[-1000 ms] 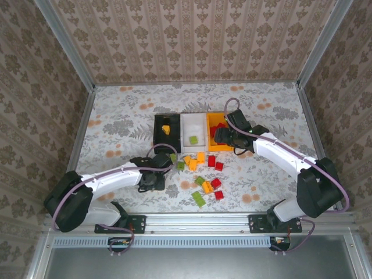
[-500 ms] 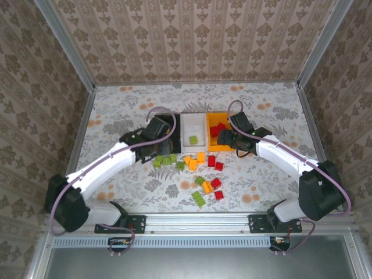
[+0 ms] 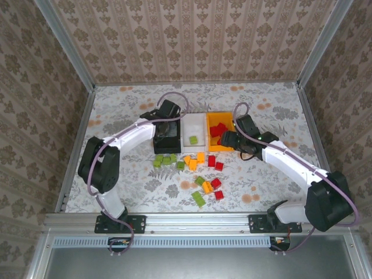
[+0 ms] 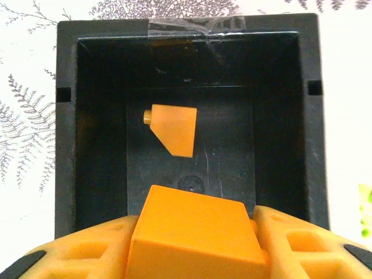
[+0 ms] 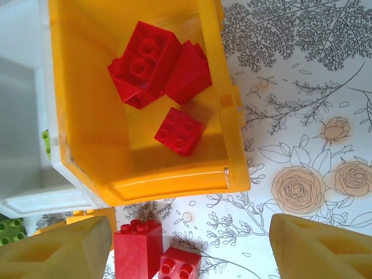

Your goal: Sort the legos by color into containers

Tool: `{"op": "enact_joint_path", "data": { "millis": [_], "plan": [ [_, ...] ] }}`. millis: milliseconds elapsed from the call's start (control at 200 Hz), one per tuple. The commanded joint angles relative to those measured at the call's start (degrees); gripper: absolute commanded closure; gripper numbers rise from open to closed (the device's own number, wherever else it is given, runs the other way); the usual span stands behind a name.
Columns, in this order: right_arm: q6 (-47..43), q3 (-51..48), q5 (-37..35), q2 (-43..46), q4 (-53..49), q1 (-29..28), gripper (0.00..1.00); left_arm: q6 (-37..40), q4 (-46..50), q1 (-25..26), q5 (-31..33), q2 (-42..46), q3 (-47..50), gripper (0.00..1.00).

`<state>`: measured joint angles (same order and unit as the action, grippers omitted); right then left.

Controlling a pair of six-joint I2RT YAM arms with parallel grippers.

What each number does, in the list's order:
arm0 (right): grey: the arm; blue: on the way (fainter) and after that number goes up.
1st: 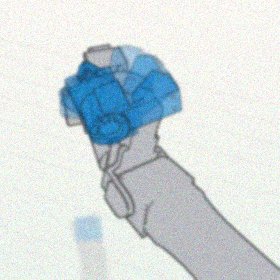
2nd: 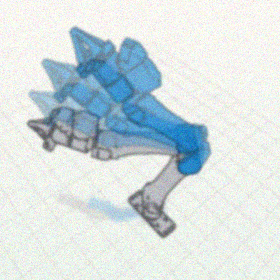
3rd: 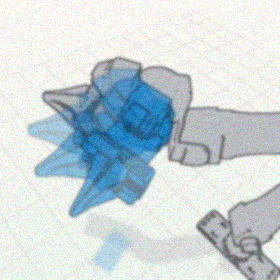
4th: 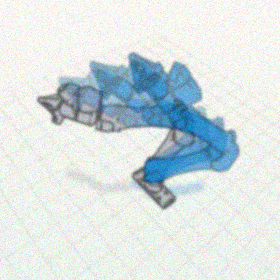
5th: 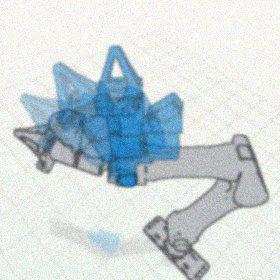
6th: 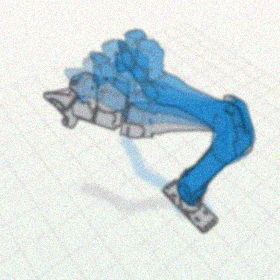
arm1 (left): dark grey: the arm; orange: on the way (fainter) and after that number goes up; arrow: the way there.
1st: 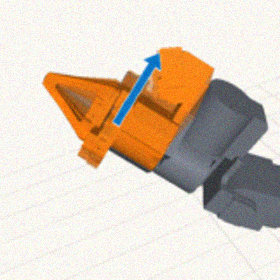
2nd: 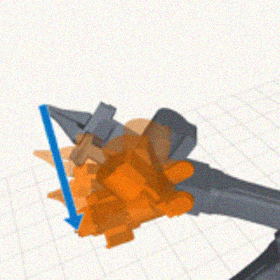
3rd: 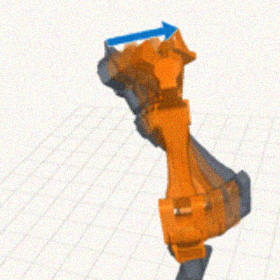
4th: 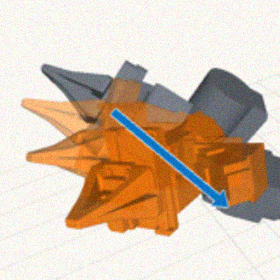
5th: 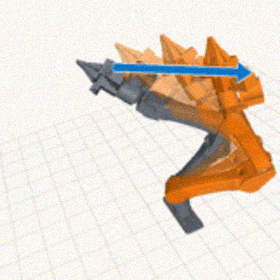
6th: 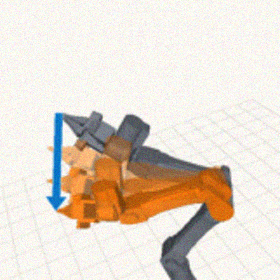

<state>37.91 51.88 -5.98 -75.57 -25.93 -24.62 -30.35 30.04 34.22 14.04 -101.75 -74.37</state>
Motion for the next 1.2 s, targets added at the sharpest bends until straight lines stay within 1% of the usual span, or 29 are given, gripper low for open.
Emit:
{"op": "enact_joint_path", "data": {
  "millis": [0, 40, 145, 275, 415, 535, 665, 790, 940, 1070, 1195],
  "plan": [
    [-0.1, -1.5, 0.5, 2.3, -1.8, 0.2, 0.27, 0.6, 0.2, -0.6, 0.7, -1.4, -1.7, 0.61],
    [-0.3, -1.9, 1.1, 2.8, -1.7, 0.3, 0.27, 0.5, 0.2, -0.6, 0.2, -1.8, -1.9, 0.57],
    [-1.0, -2.0, 2.5, 3.6, -2.3, 0.1, 0.26, 0.5, -0.3, -0.2, -1.0, -1.6, -2.5, 0.41],
    [-1.8, -2.2, 3.2, 4.3, -3.1, 0.1, 0.26, 0.2, -0.7, 0.7, -1.9, 1.0, -3.1, 0.28],
    [-3.1, -3.0, 5.0, 4.6, -4.1, -0.4, 0.26, 0.6, -0.7, 3.0, -3.2, 6.5, -3.2, 0.12],
    [-4.3, -4.1, 6.1, 4.5, -4.5, -1.9, 0.27, 0.6, -1.2, 5.6, -5.0, 12.5, -1.4, 0.0],
    [-5.0, -5.8, 7.6, 3.5, -4.5, -5.0, 0.28, 0.3, -2.3, 9.0, -4.7, 19.1, 3.4, 0.0],
    [-6.6, -6.0, 8.9, 1.0, -4.5, -9.6, 0.28, -1.1, -3.7, 11.3, -4.1, 24.7, 9.6, 0.0],
    [-7.6, -6.7, 9.6, -0.9, -5.2, -14.7, 0.26, -3.4, -3.1, 11.6, -4.4, 29.7, 15.9, 0.0],
    [-8.5, -7.1, 9.6, -2.2, -6.9, -18.5, 0.26, -4.9, -2.4, 11.6, -2.8, 33.7, 20.3, 0.0],
    [-8.6, -7.9, 9.0, -3.7, -7.4, -20.3, 0.26, -6.1, -2.2, 11.4, -2.2, 35.6, 22.7, 0.0]
  ]
}}
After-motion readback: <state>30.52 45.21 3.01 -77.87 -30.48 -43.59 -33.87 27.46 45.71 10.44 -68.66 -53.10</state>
